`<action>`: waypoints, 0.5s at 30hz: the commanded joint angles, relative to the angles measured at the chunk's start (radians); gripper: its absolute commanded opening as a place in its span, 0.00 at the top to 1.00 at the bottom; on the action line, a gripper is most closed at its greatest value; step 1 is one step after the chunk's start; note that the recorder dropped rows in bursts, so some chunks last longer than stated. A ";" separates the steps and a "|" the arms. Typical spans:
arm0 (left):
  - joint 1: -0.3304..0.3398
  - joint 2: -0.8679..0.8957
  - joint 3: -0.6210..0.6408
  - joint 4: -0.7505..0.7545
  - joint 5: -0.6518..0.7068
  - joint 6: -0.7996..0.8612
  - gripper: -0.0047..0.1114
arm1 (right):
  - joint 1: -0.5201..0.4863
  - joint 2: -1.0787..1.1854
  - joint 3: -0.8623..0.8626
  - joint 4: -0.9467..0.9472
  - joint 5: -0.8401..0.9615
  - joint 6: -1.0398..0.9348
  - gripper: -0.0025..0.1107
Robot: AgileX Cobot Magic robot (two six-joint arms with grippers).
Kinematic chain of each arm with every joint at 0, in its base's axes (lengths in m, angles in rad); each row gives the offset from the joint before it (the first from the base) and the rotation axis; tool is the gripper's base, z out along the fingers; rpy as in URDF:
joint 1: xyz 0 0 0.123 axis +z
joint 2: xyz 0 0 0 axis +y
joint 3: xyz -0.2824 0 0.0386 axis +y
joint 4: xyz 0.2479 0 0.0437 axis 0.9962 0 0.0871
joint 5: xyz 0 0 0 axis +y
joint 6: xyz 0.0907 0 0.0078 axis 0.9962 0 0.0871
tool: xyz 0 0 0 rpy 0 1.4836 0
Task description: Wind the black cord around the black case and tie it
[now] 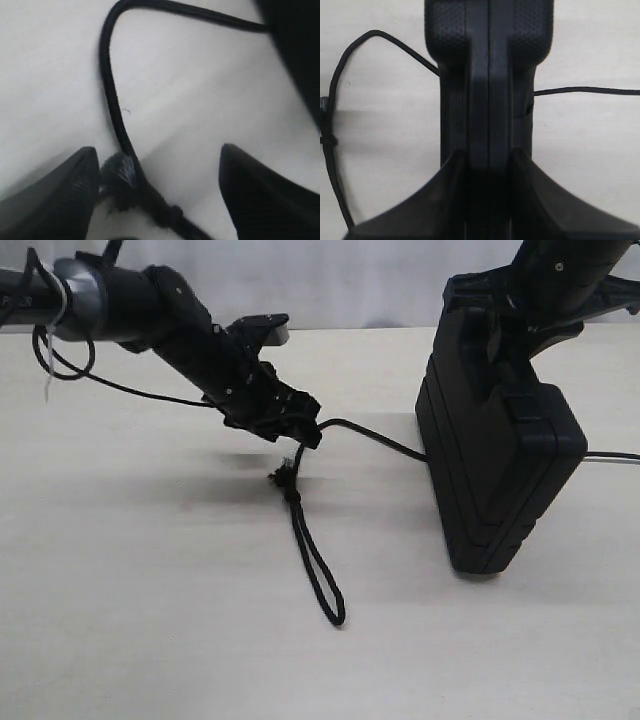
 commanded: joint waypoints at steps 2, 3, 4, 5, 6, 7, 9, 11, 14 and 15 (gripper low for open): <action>-0.021 -0.055 -0.028 0.037 0.268 0.621 0.42 | -0.001 -0.003 -0.006 -0.003 -0.003 -0.008 0.94; -0.037 -0.055 -0.028 0.037 0.294 0.714 0.42 | -0.001 -0.003 -0.006 -0.003 -0.003 -0.008 0.94; -0.051 -0.055 -0.028 0.056 0.305 0.829 0.42 | -0.001 -0.003 -0.006 -0.003 -0.003 -0.008 0.94; -0.071 -0.055 -0.028 0.084 0.290 0.891 0.42 | -0.001 -0.003 -0.006 -0.003 -0.003 -0.008 0.94; -0.093 -0.053 -0.026 0.143 0.257 0.942 0.42 | -0.001 -0.003 -0.006 -0.003 -0.003 -0.008 0.94; -0.118 -0.053 -0.024 0.222 0.210 0.961 0.42 | -0.001 -0.003 -0.006 -0.003 -0.003 -0.008 0.94; -0.161 -0.048 -0.022 0.401 0.134 0.964 0.42 | -0.001 -0.003 -0.006 -0.003 -0.003 -0.008 0.94; -0.200 -0.031 -0.022 0.565 0.119 0.964 0.42 | -0.001 -0.003 -0.006 -0.003 -0.003 -0.008 0.94; -0.235 -0.002 -0.022 0.677 0.102 0.964 0.42 | -0.001 -0.003 -0.006 -0.003 -0.003 -0.008 0.94; -0.243 0.006 -0.022 0.693 0.091 0.964 0.42 | -0.001 -0.003 -0.006 -0.003 -0.003 -0.008 0.94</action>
